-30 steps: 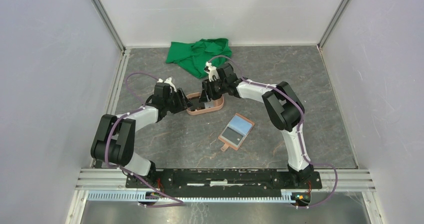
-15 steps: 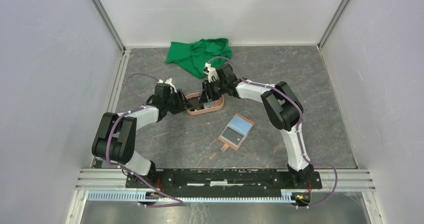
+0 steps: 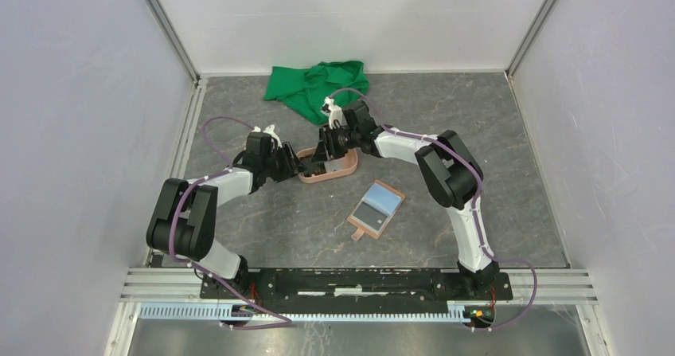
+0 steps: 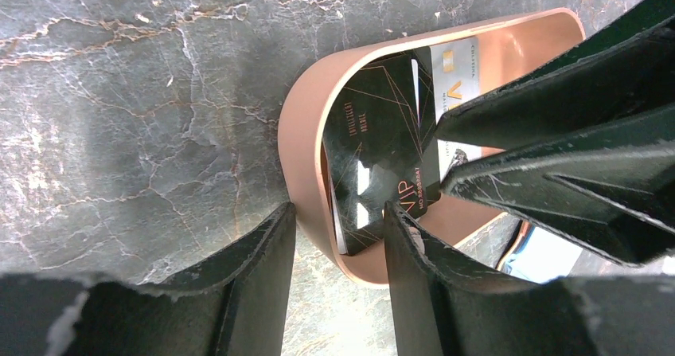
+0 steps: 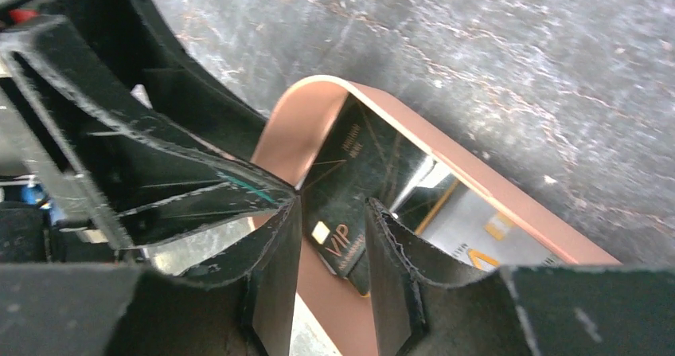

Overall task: Put the credit cards into the card holder
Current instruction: Pick up the credit card from the storage box.

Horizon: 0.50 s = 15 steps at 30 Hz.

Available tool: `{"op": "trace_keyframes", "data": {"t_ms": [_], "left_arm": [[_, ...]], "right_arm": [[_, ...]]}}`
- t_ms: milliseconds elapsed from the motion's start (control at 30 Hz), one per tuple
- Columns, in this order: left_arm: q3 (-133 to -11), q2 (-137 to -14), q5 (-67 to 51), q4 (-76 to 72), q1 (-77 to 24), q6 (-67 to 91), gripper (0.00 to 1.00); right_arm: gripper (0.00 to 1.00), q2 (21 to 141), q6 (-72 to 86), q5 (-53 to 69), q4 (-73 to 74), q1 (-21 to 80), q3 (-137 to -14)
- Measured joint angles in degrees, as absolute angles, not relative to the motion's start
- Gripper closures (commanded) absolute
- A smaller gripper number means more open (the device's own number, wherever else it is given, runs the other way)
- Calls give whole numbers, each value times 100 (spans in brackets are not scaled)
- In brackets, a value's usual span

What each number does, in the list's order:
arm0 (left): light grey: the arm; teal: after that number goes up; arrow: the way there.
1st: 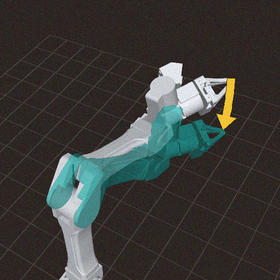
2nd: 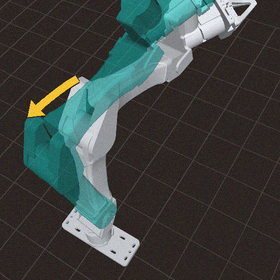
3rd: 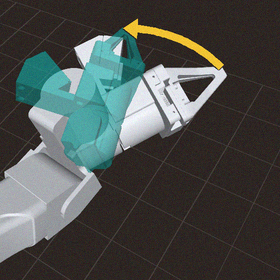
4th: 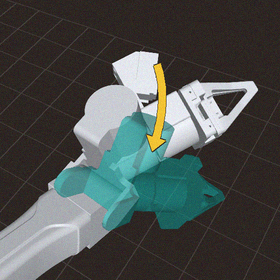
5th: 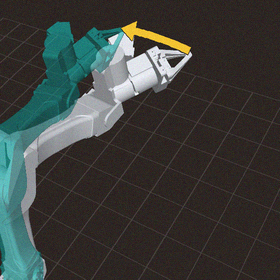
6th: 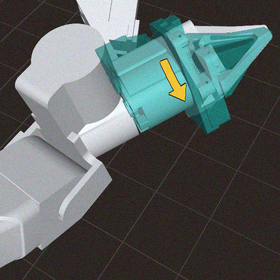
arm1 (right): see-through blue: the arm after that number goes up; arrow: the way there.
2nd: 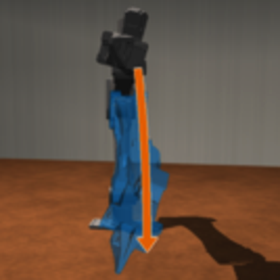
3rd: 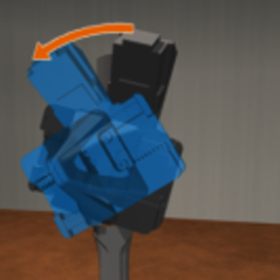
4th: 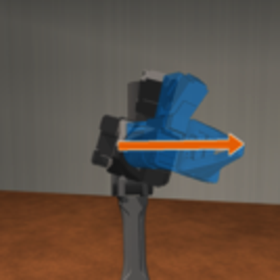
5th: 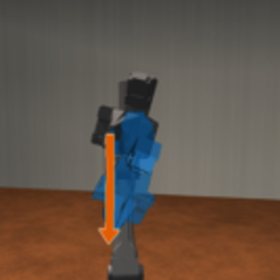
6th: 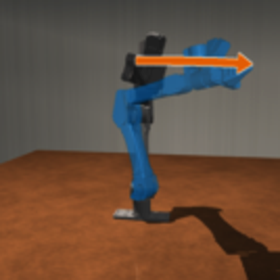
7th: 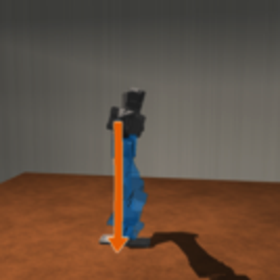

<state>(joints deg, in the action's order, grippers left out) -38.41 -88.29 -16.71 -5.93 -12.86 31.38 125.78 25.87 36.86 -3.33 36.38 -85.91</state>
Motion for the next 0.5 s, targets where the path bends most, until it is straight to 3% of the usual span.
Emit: {"op": "trace_keyframes", "data": {"t_ms": [267, 500], "left_arm": [[-3841, -8829, -1671, -593, -1286, 3138, 49], [-3841, -8838, -1675, -602, -1286, 3138, 49]], "right_arm": [[51, 12569, 2187, 2952, 242, 3634, -8628], [57, 12569, 2078, 2943, 395, 3627, -8639]]}}
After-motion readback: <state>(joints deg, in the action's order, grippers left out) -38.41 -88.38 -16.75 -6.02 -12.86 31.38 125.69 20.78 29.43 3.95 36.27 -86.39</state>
